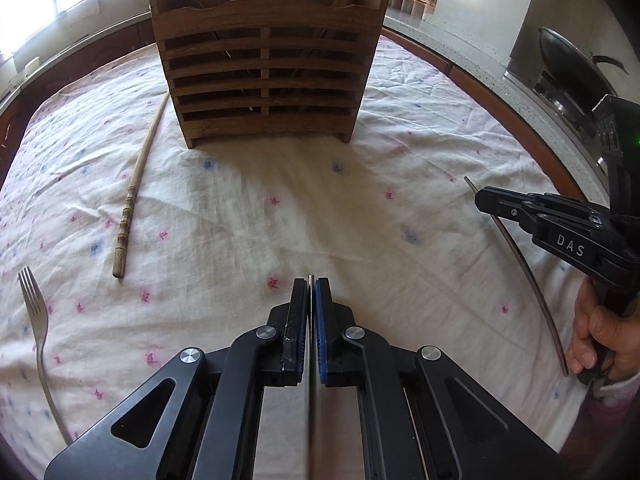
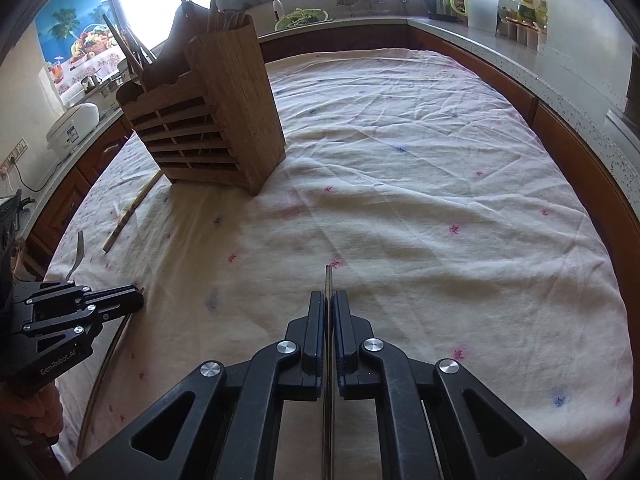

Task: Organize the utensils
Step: 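Lift both metal chopsticks and carry them above the wooden holder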

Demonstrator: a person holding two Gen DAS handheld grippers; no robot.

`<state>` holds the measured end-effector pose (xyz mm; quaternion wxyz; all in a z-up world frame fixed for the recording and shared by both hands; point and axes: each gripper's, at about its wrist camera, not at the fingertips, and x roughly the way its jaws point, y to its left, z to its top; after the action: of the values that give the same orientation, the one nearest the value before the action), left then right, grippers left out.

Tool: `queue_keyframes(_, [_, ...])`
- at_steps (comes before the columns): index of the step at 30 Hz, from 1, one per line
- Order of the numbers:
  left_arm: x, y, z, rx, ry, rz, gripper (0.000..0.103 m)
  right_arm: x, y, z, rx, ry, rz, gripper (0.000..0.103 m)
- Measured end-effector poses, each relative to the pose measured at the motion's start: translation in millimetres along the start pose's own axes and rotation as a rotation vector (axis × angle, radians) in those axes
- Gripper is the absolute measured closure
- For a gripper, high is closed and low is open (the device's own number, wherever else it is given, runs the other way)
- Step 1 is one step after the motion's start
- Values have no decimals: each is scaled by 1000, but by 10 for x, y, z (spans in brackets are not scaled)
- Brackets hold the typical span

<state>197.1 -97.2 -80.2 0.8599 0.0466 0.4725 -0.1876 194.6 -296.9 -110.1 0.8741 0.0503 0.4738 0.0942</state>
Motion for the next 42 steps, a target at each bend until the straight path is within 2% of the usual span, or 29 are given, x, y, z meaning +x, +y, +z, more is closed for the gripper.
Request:
queue_keyframes(10, [-811,172,-44,-45,-171,-63,100,-802,228,134,15,-208,66,99])
queue_keyframes(22, [-1781,472,-64,-108,-409,-81,100,-1601,603,327,-31,-431,111,99])
queue_keyframes(29, [-1970,575,-87,-131,-474,-80,100,-1713,726,420,-48,-481,124,99])
queue_keyframes(42, [-2091,684,31,-144,-530,-64,100,-1661,756,574,-37,-504,144,99])
